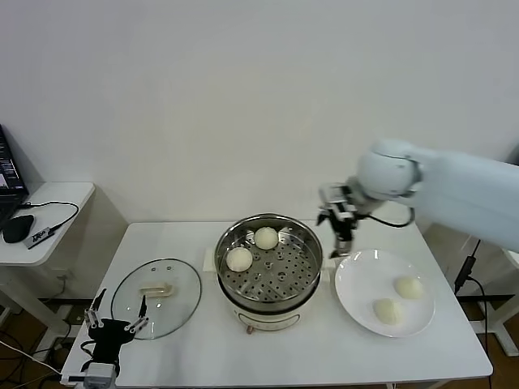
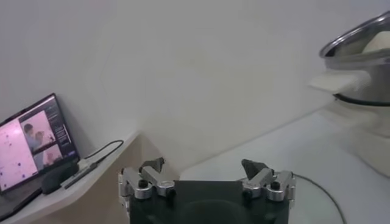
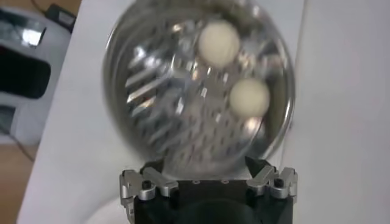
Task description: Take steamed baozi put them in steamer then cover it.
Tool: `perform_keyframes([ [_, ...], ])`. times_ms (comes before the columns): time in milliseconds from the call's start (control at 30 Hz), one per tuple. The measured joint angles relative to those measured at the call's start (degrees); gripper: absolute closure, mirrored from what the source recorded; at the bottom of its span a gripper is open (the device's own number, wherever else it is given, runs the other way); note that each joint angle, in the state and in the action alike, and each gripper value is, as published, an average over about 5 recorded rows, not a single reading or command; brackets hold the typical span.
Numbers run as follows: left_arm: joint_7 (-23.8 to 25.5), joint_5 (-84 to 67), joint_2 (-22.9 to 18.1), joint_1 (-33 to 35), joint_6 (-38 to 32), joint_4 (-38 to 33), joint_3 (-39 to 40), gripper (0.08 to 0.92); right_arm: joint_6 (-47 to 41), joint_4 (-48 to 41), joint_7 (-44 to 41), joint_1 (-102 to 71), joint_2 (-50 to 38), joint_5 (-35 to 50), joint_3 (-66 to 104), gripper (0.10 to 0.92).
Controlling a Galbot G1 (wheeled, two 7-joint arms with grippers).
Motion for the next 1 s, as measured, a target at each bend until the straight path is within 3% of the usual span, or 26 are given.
perform_keyframes([
  [433,0.0,0.9,-0.4,0.6,0.1,0.6,0.2,0.177,8.4,0.7,-2.5,-21.2,-15.6,-14.4,14.0,0.203],
  [1000,-0.3,1.1,-1.1,1.4,0.1,1.2,-0.8,0.177,11.9,-5.1,-0.4,-42.6,-14.7,-24.1,25.8,0.203],
])
